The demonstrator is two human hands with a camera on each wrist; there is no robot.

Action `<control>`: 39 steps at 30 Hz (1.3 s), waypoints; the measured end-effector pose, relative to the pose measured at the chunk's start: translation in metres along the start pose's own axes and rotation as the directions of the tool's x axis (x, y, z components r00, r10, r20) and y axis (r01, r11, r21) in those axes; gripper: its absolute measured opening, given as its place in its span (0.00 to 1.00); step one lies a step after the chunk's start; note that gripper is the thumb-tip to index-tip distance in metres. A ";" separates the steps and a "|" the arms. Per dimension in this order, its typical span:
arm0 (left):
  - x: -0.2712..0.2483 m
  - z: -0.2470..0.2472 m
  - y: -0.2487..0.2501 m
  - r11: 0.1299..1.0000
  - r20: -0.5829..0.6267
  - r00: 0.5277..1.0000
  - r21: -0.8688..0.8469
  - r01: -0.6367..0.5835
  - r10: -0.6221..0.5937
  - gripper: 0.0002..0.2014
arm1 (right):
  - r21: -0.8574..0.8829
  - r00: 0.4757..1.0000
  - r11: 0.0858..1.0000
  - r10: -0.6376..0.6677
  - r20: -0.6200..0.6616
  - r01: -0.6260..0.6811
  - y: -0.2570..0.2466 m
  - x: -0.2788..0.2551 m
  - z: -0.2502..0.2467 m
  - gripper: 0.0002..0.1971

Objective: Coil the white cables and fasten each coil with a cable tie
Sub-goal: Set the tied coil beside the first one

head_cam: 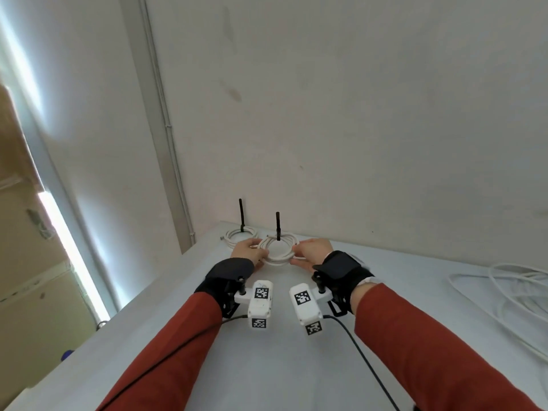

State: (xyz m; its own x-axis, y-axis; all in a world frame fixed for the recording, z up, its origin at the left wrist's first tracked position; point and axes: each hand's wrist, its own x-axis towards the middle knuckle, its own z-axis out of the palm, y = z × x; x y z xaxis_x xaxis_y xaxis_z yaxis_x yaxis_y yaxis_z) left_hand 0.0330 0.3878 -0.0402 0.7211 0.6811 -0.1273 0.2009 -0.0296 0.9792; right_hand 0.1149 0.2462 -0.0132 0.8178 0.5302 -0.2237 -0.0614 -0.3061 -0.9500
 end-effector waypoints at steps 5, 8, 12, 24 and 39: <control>0.043 0.002 -0.004 0.909 -0.101 0.991 0.416 -0.037 0.087 0.21 | -0.485 0.989 0.865 -0.145 0.010 0.132 -0.012 0.023 0.012 0.18; 0.054 0.003 -0.002 0.857 -0.128 0.983 0.513 -0.049 0.133 0.21 | -0.513 0.992 0.853 -0.122 -0.011 0.099 -0.012 0.029 0.021 0.15; 0.063 -0.002 0.002 0.795 -0.106 0.984 0.604 -0.051 0.144 0.22 | -0.582 0.992 0.804 -0.120 0.044 0.123 -0.015 0.023 0.024 0.19; -0.011 0.034 0.016 0.474 0.086 0.875 0.813 -0.338 0.477 0.14 | -0.202 0.994 0.975 -0.081 0.069 0.094 -0.006 -0.039 -0.032 0.20; -0.231 0.198 0.050 0.211 0.745 0.404 0.346 -0.914 0.530 0.10 | -0.769 0.920 0.561 -0.037 -0.391 -0.305 0.063 -0.267 -0.248 0.24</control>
State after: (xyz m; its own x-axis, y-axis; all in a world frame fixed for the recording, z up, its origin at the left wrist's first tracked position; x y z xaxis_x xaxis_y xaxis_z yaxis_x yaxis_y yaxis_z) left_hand 0.0076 0.0836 0.0070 0.8923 -0.2855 0.3496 -0.3874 -0.8820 0.2684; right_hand 0.0341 -0.1107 0.0406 0.9781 0.1897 -0.0859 0.1565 -0.9418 -0.2977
